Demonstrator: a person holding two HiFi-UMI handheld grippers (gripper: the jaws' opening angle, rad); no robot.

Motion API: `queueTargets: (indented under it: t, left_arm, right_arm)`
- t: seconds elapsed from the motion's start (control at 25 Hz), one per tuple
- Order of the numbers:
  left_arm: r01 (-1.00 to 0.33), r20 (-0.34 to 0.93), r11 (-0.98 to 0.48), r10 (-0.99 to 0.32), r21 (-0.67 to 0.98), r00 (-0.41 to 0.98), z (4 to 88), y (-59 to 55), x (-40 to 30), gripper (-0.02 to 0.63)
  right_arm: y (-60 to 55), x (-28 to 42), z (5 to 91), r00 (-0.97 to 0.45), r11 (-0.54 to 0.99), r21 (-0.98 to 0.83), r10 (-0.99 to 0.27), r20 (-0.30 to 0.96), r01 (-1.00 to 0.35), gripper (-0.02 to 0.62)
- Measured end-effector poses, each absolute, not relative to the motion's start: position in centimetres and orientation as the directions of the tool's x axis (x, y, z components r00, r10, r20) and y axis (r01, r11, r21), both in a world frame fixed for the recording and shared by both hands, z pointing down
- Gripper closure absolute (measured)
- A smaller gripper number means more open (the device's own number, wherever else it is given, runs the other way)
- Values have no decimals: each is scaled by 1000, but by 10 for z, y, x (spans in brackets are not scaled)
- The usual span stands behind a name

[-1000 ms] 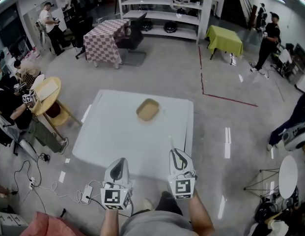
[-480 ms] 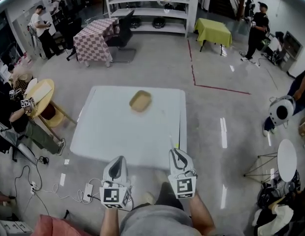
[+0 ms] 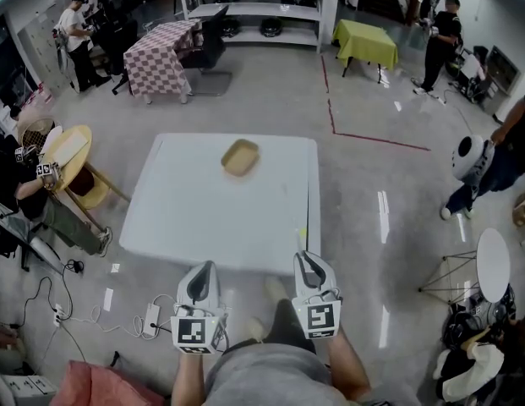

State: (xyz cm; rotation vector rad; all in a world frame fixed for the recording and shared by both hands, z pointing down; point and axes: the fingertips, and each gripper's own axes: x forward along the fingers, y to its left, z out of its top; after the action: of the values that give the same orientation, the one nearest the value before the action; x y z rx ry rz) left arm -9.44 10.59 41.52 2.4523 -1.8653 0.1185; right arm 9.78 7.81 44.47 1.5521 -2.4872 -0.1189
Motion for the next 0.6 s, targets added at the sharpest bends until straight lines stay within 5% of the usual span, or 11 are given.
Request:
queueTargets:
  t: [0.6]
  left_arm:
    - [-960,82,-279,-957,1,278,411,112,-90,594]
  right_arm:
    - [83,93,438,-432,447,186,-895,114,-875,560]
